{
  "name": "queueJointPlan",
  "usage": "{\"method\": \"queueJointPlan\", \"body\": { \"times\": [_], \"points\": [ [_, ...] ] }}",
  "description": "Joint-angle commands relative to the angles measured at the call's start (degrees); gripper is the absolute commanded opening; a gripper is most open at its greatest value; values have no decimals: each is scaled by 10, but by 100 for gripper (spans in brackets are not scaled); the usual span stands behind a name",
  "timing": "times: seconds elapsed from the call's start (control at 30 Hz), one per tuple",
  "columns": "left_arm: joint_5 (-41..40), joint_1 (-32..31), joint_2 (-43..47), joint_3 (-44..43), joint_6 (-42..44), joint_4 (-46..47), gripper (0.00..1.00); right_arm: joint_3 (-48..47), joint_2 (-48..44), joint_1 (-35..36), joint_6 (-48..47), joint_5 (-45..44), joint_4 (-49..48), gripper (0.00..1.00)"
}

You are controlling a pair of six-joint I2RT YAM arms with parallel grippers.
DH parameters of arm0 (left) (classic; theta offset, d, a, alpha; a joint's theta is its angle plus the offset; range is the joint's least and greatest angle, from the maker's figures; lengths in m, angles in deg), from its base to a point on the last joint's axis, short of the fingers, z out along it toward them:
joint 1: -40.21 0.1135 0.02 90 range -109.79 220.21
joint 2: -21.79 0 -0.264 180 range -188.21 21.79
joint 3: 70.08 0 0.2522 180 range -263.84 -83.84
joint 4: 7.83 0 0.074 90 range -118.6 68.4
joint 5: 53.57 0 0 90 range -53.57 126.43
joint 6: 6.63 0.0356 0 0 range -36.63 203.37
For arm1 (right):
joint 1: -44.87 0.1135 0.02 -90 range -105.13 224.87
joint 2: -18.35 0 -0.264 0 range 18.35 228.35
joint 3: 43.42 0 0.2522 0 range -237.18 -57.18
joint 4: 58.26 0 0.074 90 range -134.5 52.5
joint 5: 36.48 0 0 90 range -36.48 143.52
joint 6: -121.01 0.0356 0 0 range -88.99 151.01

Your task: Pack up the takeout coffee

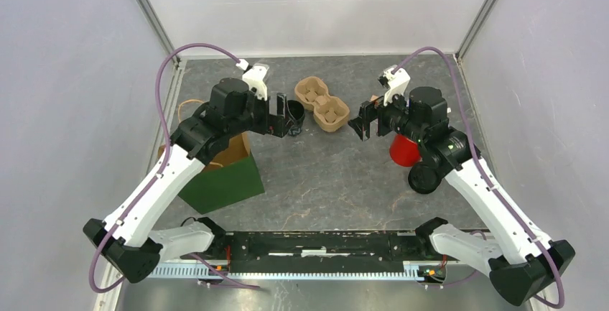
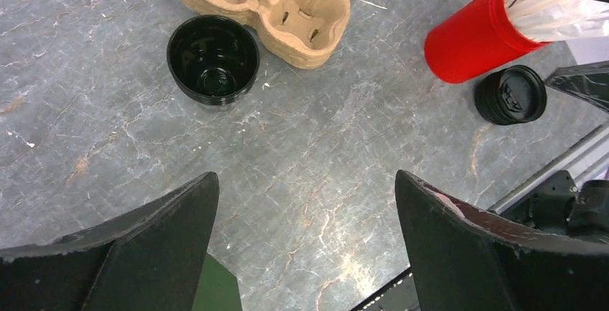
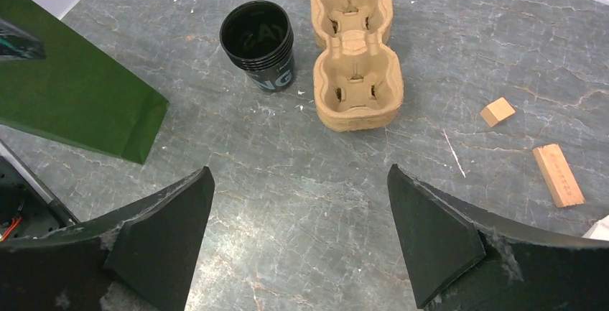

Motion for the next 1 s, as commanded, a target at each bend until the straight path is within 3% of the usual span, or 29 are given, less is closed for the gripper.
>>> {"method": "queueJointPlan", "body": {
  "times": [0.0,0.13,0.4,0.63,0.83,0.97],
  "points": [
    [-13,-2,-23,-31,51,2,98,2,-21,2,-2,-15,-21,98],
    [-6,-2,-57,-44,69,-3,96,10,-39,2,-2,-20,-21,98],
    [12,-2,-195,-120,114,-22,83,35,-107,2,-15,-19,-16,98],
    [39,-1,-350,-198,190,-35,49,58,-155,2,-50,23,-15,98],
    [23,-1,-423,-233,219,-37,39,60,-171,3,-62,38,-2,98],
    [20,4,-438,-239,229,-37,38,71,-179,2,-64,36,-1,98]
  ]
}}
